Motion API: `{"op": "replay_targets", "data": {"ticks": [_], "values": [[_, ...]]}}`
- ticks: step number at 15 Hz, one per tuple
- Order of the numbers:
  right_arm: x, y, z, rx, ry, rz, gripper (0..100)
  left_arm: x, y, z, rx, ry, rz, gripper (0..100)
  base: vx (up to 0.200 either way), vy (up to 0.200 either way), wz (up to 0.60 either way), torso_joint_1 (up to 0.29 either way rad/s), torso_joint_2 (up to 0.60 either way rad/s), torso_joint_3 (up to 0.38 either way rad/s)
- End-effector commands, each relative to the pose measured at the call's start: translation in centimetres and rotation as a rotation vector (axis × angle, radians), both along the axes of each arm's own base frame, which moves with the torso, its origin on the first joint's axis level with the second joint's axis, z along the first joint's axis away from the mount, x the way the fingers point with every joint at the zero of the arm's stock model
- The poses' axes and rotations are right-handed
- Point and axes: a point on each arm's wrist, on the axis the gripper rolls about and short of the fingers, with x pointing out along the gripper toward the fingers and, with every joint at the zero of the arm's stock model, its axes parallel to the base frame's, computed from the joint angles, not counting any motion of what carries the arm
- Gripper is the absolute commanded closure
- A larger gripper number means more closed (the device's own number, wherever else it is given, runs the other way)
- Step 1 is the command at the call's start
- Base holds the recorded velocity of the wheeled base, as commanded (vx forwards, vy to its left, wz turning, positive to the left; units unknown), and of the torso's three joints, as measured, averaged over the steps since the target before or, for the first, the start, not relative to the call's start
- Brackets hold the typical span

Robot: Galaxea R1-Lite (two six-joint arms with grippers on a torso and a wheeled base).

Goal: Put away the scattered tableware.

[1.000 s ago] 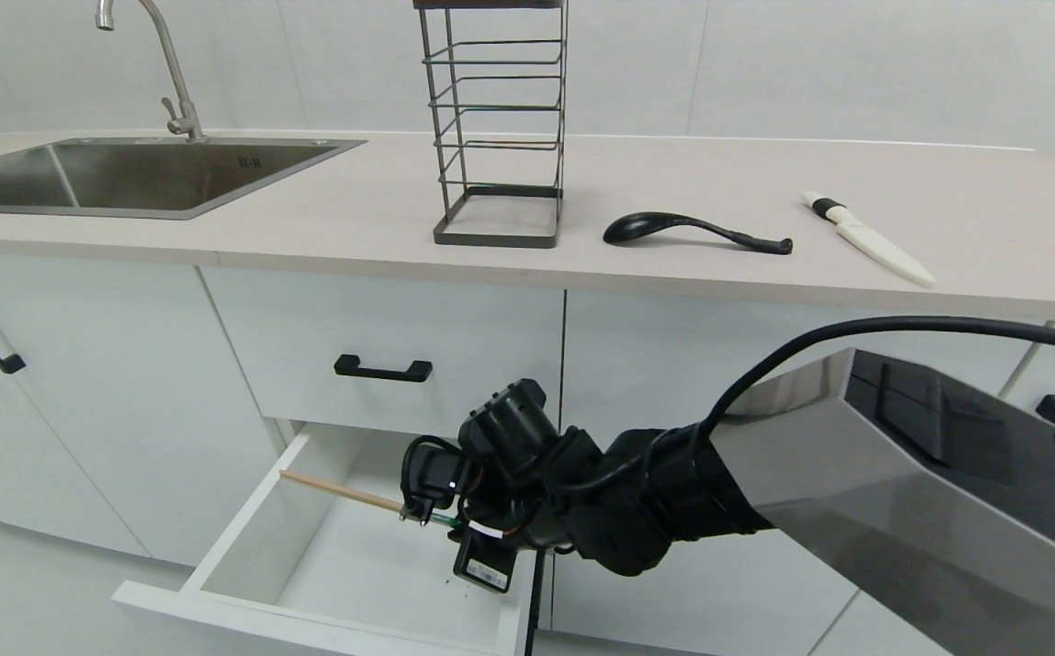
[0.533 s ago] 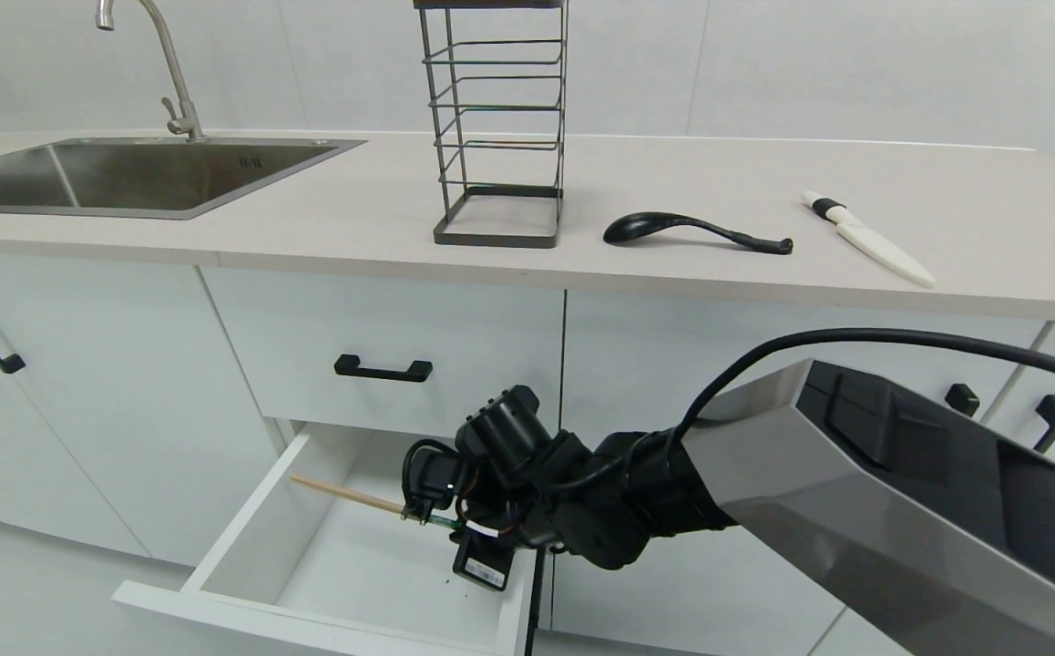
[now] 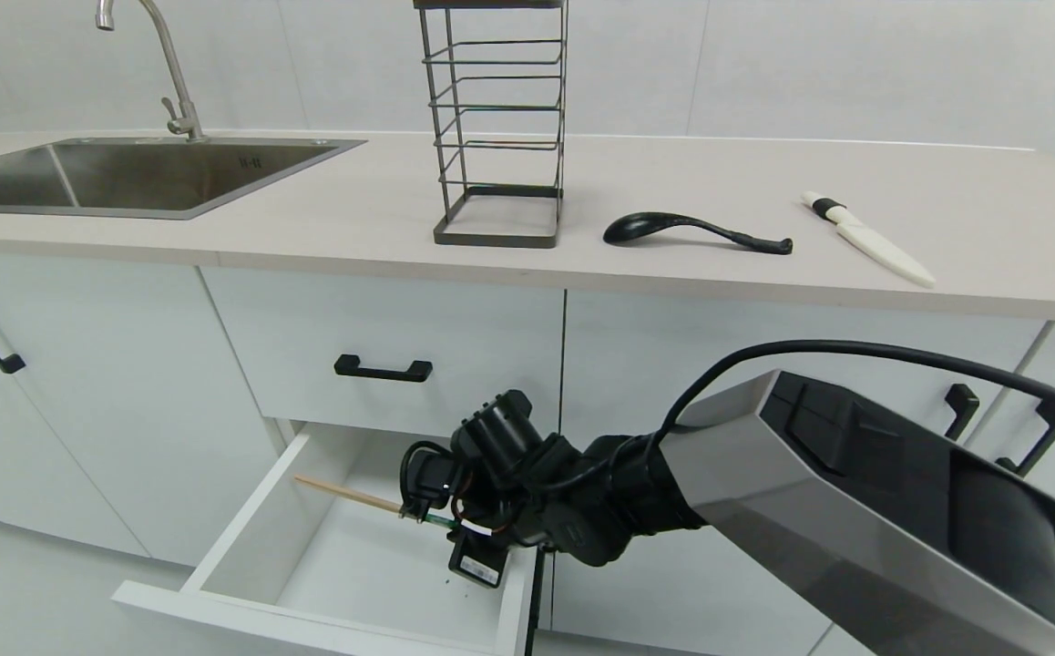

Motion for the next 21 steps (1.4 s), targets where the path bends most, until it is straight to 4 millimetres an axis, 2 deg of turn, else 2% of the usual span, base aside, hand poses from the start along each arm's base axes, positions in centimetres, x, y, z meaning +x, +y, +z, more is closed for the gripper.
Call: {"op": "replay_targets", "data": {"ticks": [1, 12, 17, 21], "values": [[0.2, 0.3, -0.5, -0.006, 0.004, 0.001, 100, 0.0, 0.0, 0.0, 0.000, 0.001, 0.000, 0, 0.000, 0.000, 0.00, 0.000, 0.00, 0.000], [0.4, 0.7, -1.5, -0.024, 0.014, 0.008, 100, 0.0, 0.0, 0.0, 0.000, 0.002, 0.000, 0, 0.000, 0.000, 0.00, 0.000, 0.00, 0.000], [1.0, 1.8, -1.5, -0.044, 0.022, 0.019, 100, 0.0, 0.0, 0.0, 0.000, 0.001, 0.000, 0, 0.000, 0.000, 0.00, 0.000, 0.00, 0.000], [1.0, 1.9, -2.3, -0.061, 0.021, 0.035, 100, 0.0, 0.0, 0.0, 0.000, 0.001, 0.000, 0, 0.000, 0.000, 0.00, 0.000, 0.00, 0.000]]}}
